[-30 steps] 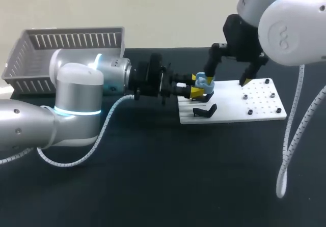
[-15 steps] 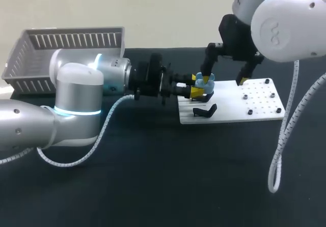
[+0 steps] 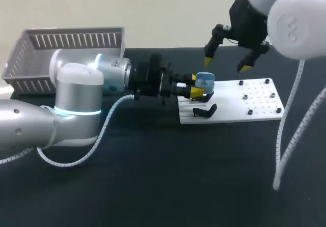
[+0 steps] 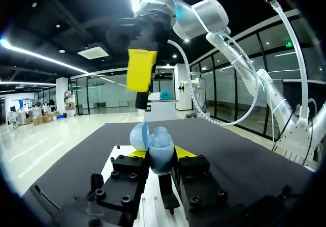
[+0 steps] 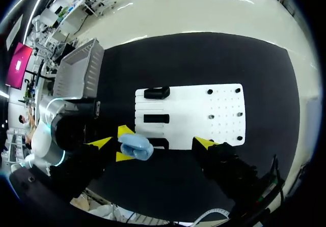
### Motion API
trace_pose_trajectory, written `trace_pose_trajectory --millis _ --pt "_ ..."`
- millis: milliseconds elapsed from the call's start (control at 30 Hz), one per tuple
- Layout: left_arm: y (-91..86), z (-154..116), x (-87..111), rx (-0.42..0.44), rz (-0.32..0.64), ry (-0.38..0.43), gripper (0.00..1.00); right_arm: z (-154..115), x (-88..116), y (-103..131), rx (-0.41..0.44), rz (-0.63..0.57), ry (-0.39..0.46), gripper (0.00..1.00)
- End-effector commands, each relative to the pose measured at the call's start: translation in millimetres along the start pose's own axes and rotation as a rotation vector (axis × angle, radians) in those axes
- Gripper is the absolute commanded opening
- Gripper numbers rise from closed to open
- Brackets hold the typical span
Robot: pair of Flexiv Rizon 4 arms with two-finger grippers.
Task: Pick up each earbud case from the left stands, insert the matching earbuds, close the lid, and place the case in the box.
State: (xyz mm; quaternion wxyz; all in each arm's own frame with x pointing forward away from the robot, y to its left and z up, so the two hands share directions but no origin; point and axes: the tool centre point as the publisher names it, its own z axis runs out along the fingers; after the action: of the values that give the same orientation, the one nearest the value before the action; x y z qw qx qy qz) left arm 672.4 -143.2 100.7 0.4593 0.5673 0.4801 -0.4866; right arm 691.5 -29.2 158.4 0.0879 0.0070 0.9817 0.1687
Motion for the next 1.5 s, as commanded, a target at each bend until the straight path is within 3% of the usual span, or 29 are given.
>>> trace_pose_trajectory --millis 33,533,1500 --pt "-1.4 0 0.8 -0.006 0.004 -0.003 0.00 8 -3 -8 -0.016 0.032 -0.076 1.00" --pt "-1.4 0 0.8 -0.006 0.004 -0.003 0.00 35 -19 -23 -0.009 0.091 -0.051 1.00" --pt "-1.4 0 0.8 -0.006 0.004 -0.003 0.00 37 11 -16 0.007 0.113 0.023 1.00"
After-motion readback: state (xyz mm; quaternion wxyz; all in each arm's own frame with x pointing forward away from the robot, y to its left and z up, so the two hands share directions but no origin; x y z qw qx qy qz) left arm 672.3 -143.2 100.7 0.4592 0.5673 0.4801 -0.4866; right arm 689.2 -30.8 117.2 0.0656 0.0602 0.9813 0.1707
